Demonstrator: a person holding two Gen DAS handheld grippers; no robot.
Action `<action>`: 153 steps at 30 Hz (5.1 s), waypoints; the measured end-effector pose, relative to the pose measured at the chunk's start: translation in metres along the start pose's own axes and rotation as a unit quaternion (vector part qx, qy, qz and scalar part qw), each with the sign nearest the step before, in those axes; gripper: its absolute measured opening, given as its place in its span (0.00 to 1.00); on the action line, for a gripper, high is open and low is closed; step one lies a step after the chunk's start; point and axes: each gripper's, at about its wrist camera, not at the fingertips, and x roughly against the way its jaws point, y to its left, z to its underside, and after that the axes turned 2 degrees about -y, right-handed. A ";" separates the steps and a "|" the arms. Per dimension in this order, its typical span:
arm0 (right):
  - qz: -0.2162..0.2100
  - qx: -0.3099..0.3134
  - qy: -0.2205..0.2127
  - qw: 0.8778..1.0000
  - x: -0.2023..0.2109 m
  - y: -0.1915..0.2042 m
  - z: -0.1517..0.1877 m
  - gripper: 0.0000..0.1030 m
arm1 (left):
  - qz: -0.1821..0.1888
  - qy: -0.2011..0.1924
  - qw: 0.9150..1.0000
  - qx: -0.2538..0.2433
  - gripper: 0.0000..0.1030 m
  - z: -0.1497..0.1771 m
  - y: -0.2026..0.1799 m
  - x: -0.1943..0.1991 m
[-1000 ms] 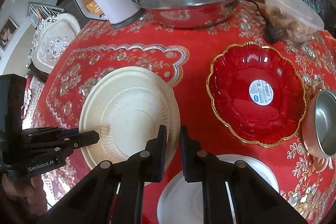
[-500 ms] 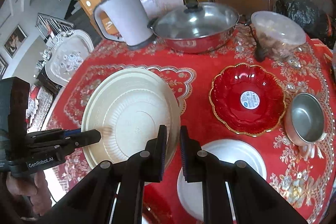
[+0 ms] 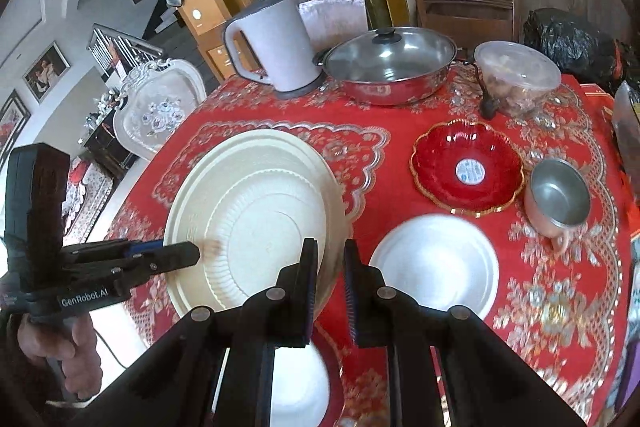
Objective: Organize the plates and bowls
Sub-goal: 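Lower the cream bowl onto the white plate and open both tools, then move both tools to the rim of the white bowl, then grasp the white bowl rim with both tools and lift it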
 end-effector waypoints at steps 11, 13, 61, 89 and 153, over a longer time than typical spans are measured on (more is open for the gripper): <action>-0.014 -0.003 0.015 1.000 0.014 0.016 0.049 0.15 | -0.005 0.009 1.000 0.000 0.17 0.047 -0.001 0.020; -0.015 -0.001 0.020 1.000 0.013 0.017 0.057 0.15 | -0.007 0.016 1.000 -0.003 0.17 0.055 0.000 0.019; -0.031 -0.034 0.098 0.994 -0.022 0.006 0.134 0.16 | -0.060 0.103 0.993 0.007 0.19 0.119 0.008 -0.021; 0.005 -0.049 0.038 0.998 0.004 -0.026 0.120 0.36 | -0.062 0.068 0.996 0.002 0.43 0.091 -0.006 -0.021; 0.017 -0.091 -0.009 0.996 0.029 -0.067 0.037 0.15 | 0.060 0.081 0.995 0.010 0.09 -0.013 -0.052 -0.051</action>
